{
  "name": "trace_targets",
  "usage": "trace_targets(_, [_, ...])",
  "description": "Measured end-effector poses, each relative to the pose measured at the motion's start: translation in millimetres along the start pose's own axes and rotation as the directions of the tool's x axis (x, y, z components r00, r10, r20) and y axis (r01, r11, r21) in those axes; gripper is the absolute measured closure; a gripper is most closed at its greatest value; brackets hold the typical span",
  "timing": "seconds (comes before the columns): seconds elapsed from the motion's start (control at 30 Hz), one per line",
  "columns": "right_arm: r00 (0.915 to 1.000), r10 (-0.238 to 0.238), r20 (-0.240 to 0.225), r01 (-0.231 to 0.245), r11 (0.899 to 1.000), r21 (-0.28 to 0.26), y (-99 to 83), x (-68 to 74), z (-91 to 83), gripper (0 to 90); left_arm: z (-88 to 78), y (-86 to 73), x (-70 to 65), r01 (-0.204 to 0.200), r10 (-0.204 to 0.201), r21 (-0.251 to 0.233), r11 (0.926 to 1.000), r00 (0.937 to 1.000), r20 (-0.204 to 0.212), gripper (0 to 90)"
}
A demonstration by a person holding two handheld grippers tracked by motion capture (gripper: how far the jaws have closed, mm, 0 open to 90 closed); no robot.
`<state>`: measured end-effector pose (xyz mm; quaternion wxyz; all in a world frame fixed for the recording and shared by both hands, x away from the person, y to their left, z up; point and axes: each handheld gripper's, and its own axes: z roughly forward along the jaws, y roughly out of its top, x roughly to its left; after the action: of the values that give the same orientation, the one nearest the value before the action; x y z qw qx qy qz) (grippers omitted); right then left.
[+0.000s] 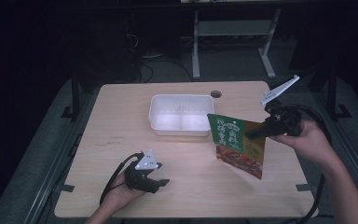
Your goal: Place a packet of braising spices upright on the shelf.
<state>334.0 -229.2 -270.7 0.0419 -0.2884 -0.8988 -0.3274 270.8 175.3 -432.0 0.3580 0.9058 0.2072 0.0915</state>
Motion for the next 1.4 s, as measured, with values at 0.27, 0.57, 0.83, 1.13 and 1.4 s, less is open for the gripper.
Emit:
trace_targets(0.27, [0.9994, 0.024, 0.026, -0.024, 1.000, 0.001, 14.4, 3.5, -1.4, 89.6, -0.7, -6.9, 3.2, 0.011, -0.011, -0.002, 0.9999, 0.9999, -0.007, 32.4])
trace_targets(0.57, [0.9987, 0.040, 0.032, -0.039, 0.998, -0.052, 39.8, 11.8, -7.2, 89.5, -2.6, -12.4, 4.8, 0.023, -0.023, 0.002, 0.9997, 0.9996, -0.017, 28.9])
trace_targets(0.83, [0.9943, 0.048, 0.095, -0.039, 0.994, -0.099, 60.2, 16.5, -14.3, 89.6, -5.7, -13.6, 7.1, 0.032, -0.033, -0.012, 0.9994, 0.9991, -0.027, 27.0])
trace_targets(1.13, [0.9919, 0.077, 0.101, -0.062, 0.988, -0.138, 78.7, 16.7, -16.0, 89.6, -8.6, -13.4, 6.9, 0.045, -0.046, -0.035, 0.9984, 0.9984, -0.033, 27.0])
trace_targets(1.4, [0.9894, 0.084, 0.118, -0.065, 0.985, -0.160, 100.7, 20.8, -16.8, 89.6, -10.8, -14.7, 9.1, 0.052, -0.054, -0.041, 0.9978, 0.9977, -0.041, 27.0])
